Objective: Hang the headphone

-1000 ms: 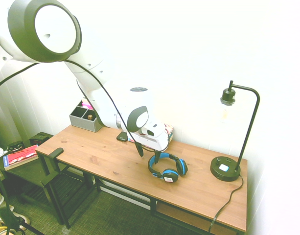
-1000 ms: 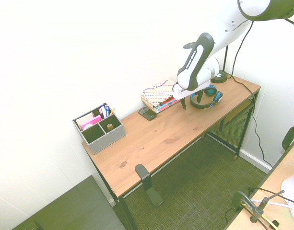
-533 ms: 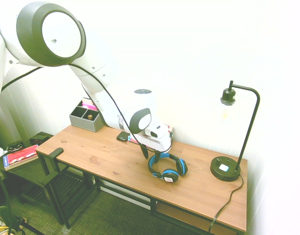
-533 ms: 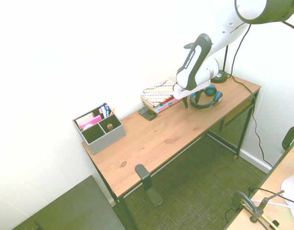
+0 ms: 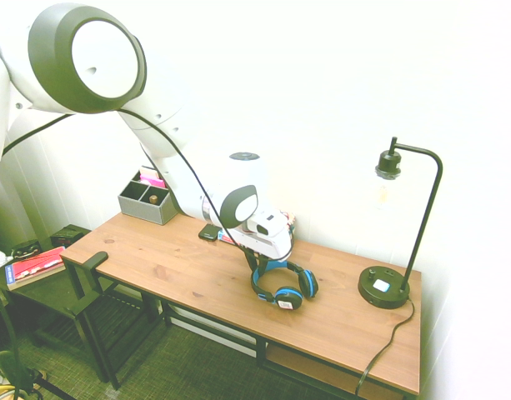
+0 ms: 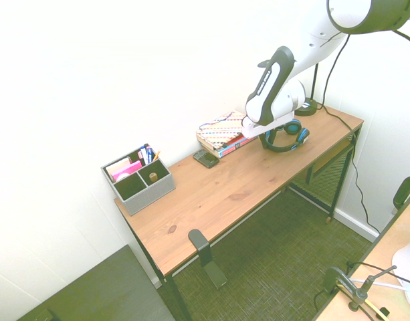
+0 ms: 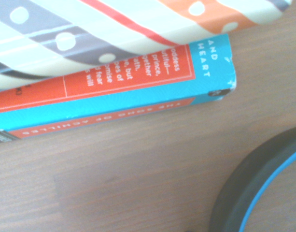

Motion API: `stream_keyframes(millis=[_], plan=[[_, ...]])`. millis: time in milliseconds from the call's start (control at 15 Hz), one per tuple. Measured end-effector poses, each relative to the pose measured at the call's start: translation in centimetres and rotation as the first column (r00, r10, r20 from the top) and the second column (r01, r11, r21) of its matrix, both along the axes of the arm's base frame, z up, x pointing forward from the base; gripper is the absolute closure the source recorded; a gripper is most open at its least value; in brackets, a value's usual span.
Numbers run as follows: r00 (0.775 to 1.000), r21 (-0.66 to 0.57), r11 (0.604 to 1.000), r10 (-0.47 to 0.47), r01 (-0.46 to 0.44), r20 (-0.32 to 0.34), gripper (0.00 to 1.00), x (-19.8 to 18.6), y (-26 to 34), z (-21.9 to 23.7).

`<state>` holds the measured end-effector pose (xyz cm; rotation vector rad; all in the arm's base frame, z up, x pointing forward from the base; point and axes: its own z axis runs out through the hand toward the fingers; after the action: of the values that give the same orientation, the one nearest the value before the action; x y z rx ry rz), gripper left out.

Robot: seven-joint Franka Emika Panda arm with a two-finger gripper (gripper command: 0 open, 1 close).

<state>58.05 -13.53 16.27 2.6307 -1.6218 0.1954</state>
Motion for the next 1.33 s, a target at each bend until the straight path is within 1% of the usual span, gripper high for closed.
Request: stream_keyframes(millis=[133, 333, 533, 667, 800, 933, 1067, 1133, 1333], plan=[[1.0, 0.0, 1.0, -0.002, 0.002, 0.005, 1.0, 0.1, -0.1, 0.5], [1.0, 0.002, 1.0, -0.013, 0.013, 0.012, 1.0, 0.4, -0.5, 3.4], [1.0, 0.018, 1.0, -0.024, 0.024, 0.018, 1.0, -0.2, -0.6, 8.2], [0.999, 0.041, 0.999, -0.031, 0.03, 0.023, 1.0, -1.7, -0.5, 12.4], [1.0, 0.073, 0.997, -0.005, 0.004, 0.007, 1.0, -4.2, 0.3, 16.0], [0.998, 0.107, 0.993, 0.047, -0.042, -0.045, 1.0, -7.9, 1.7, 17.6], [0.989, 0.144, 0.985, 0.111, -0.096, -0.099, 1.0, -12.3, 4.0, 17.4], [0.984, 0.155, 0.981, 0.137, -0.118, -0.113, 1.0, -14.3, 5.5, 17.1], [0.967, 0.172, 0.966, 0.219, -0.196, -0.128, 1.0, -20.2, 11.4, 15.9]])
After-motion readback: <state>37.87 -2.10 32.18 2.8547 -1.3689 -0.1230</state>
